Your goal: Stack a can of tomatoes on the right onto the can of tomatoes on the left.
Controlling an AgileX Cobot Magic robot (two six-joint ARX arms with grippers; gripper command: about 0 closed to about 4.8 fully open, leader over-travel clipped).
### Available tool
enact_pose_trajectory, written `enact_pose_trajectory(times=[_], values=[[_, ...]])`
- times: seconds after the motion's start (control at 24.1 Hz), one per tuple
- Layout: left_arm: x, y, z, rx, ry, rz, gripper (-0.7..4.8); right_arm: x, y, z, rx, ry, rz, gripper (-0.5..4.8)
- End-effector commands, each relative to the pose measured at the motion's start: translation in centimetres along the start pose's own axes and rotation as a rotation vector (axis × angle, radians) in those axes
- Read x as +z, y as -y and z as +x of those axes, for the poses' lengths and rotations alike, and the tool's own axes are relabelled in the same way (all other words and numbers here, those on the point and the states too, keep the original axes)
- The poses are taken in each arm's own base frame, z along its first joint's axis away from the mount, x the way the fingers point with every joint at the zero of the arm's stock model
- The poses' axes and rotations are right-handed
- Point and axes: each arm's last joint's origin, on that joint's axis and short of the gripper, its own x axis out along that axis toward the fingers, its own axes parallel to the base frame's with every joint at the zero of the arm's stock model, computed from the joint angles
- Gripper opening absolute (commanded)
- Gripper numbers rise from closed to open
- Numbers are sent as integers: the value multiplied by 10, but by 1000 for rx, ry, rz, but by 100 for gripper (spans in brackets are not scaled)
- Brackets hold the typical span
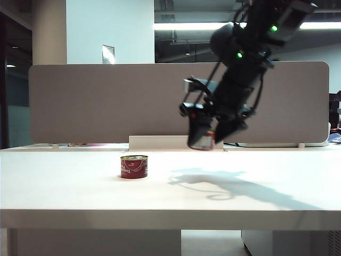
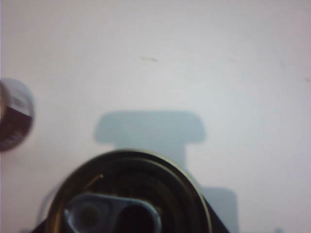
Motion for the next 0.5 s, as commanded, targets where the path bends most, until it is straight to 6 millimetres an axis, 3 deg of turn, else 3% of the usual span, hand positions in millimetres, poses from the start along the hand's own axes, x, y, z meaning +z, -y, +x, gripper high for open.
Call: enact_pose_trajectory(times=[0.04, 0.29, 0.5], values=[[0, 0, 0, -4, -8, 5, -6, 18, -18, -7, 35, 69, -57, 241], [0, 0, 0, -5, -8, 5, -6, 47, -58, -16, 80, 163, -145, 241], [0, 0, 0, -8, -8, 4, -6, 59, -77, 3, 119, 127, -167, 241]])
